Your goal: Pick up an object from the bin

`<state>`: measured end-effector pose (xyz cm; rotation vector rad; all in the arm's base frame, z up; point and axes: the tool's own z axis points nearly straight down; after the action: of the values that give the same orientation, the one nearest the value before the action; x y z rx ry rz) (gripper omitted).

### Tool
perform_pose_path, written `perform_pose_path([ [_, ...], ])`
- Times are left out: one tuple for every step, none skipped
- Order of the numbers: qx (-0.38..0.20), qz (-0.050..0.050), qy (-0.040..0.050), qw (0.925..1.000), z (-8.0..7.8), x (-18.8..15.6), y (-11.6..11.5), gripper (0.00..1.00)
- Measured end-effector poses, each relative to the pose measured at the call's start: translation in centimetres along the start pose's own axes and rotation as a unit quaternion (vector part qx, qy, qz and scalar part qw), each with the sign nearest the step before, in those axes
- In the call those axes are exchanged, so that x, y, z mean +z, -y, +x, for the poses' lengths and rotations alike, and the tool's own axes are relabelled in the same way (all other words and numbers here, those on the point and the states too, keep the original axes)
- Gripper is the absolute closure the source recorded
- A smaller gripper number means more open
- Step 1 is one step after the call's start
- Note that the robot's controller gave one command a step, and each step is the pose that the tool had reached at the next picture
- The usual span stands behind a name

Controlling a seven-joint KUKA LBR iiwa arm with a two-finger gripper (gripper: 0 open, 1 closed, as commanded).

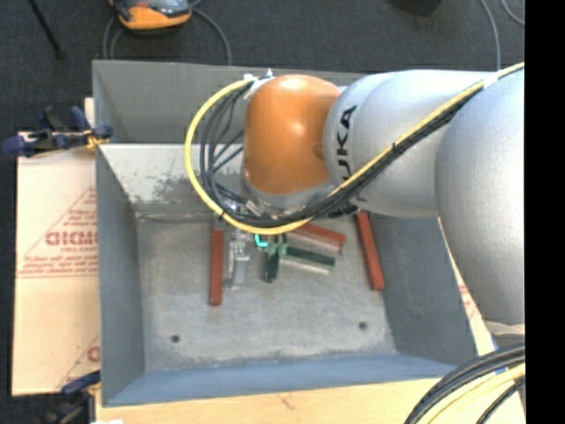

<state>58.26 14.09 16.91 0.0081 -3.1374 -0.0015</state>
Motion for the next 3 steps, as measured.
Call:
perform_pose_path([
  [0.001, -0.001, 0.0036, 1.0, -0.2, -0.4, 0.0, 0.0],
  [0.029, -0.002, 0.0078, 0.9996, -2.4, 4.0, -0.1, 0.0],
  [0.108, -0.001, 0.0043, 0.9942, -1.0, 8.9, -0.7, 0.0],
])
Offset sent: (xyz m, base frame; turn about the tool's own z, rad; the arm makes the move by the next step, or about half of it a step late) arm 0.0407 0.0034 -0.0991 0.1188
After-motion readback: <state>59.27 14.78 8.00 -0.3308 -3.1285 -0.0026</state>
